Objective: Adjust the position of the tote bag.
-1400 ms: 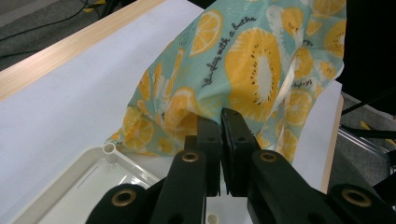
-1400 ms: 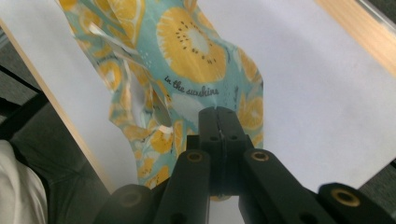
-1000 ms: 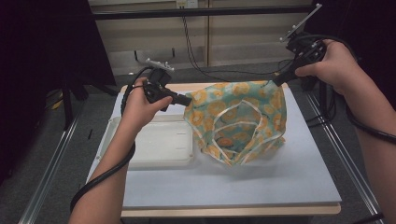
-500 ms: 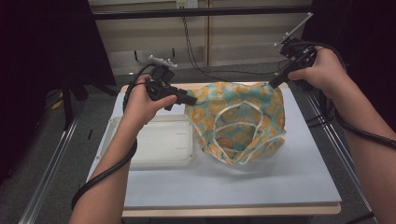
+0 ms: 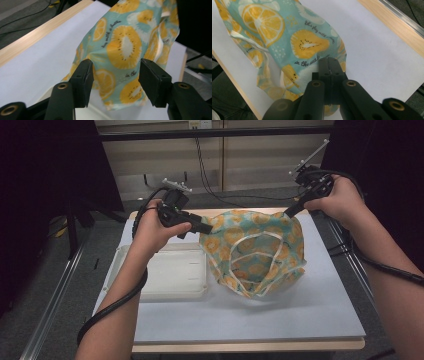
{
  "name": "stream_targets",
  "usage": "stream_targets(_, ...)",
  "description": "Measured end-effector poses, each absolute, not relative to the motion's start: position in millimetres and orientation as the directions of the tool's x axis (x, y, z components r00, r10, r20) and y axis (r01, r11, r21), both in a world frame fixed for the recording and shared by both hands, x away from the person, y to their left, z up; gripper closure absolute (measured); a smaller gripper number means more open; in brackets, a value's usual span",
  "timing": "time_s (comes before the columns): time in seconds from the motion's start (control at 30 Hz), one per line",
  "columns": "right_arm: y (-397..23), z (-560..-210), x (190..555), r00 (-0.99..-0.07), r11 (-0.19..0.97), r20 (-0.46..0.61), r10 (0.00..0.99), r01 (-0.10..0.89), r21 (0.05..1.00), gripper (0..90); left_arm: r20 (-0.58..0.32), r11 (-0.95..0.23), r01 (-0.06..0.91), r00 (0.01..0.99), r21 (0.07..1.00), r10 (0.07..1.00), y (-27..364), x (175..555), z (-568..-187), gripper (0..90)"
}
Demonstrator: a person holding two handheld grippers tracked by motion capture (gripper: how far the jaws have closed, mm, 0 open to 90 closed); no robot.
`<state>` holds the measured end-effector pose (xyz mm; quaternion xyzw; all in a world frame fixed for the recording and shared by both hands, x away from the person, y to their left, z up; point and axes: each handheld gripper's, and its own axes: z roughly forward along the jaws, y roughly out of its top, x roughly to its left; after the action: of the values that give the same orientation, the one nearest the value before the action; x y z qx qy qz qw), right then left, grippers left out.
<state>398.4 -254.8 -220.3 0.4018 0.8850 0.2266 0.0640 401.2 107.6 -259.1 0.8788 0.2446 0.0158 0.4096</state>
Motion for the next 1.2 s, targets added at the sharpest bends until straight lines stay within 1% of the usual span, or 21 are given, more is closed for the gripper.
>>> stream_targets(0.07, -255, -218, 397, -0.664, 0.569, 0.065, 0.745, 0.684, 0.457, 90.0, -0.164, -0.550, 0.412, 0.881, 0.727, 0.443, 110, 401, -257, 40.0)
stream_targets(0.17, -254, -216, 397, -0.667, 0.569, 0.066, 0.742, 0.679, 0.464, 90.0, -0.146, -0.550, 0.401, 0.882, 0.732, 0.448, 108, 400, -253, 36.9)
stream_targets(0.33, -248, -216, 397, -0.673, 0.582, 0.060, 0.737, 0.677, 0.450, 90.0, -0.109, -0.614, 0.340, 0.918, 0.712, 0.382, 89, 398, -256, 39.1)
stream_targets(0.43, -246, -219, 399, -0.675, 0.587, 0.056, 0.736, 0.677, 0.444, 90.0, -0.091, -0.642, 0.307, 0.934, 0.703, 0.347, 79, 399, -259, 47.1)
stream_targets(0.57, -244, -220, 399, -0.679, 0.592, 0.053, 0.733, 0.673, 0.443, 90.0, -0.098, -0.675, 0.328, 0.930, 0.661, 0.355, 70, 401, -262, 60.2)
stream_targets(0.6, -244, -220, 399, -0.678, 0.590, 0.055, 0.733, 0.674, 0.445, 90.0, -0.105, -0.681, 0.335, 0.928, 0.651, 0.357, 69, 402, -263, 65.1)
stream_targets(0.63, -244, -221, 400, -0.680, 0.592, 0.056, 0.731, 0.672, 0.444, 90.0, -0.119, -0.678, 0.343, 0.927, 0.650, 0.355, 68, 403, -263, 72.9)
stream_targets(0.67, -244, -221, 400, -0.680, 0.593, 0.054, 0.731, 0.672, 0.444, 90.0, -0.124, -0.676, 0.342, 0.928, 0.652, 0.351, 67, 403, -263, 78.7)
stream_targets(0.7, -245, -221, 400, -0.681, 0.593, 0.054, 0.731, 0.671, 0.445, 90.0, -0.116, -0.682, 0.335, 0.931, 0.650, 0.347, 66, 404, -262, 85.8)
stream_targets(0.73, -245, -221, 400, -0.680, 0.592, 0.058, 0.731, 0.673, 0.444, 90.0, -0.111, -0.676, 0.339, 0.927, 0.654, 0.358, 66, 404, -261, 89.7)
stream_targets(0.77, -246, -221, 400, -0.680, 0.593, 0.055, 0.731, 0.673, 0.442, 90.0, -0.105, -0.673, 0.336, 0.927, 0.659, 0.360, 66, 404, -259, 90.0)
stream_targets(0.93, -252, -217, 399, -0.673, 0.582, 0.049, 0.738, 0.671, 0.460, 90.0, -0.133, -0.620, 0.364, 0.912, 0.695, 0.387, 72, 406, -247, 90.0)
stream_targets(1.0, -255, -215, 400, -0.671, 0.579, 0.042, 0.740, 0.667, 0.469, 90.0, -0.127, -0.610, 0.369, 0.907, 0.701, 0.402, 74, 408, -242, 90.0)
stream_targets(1.13, -260, -209, 400, -0.663, 0.564, 0.040, 0.747, 0.665, 0.489, 90.0, -0.155, -0.558, 0.388, 0.895, 0.734, 0.419, 77, 412, -237, 90.0)
stream_targets(1.2, -261, -207, 401, -0.652, 0.557, 0.032, 0.757, 0.670, 0.490, 90.0, -0.163, -0.553, 0.399, 0.890, 0.731, 0.426, 77, 417, -238, 90.0)
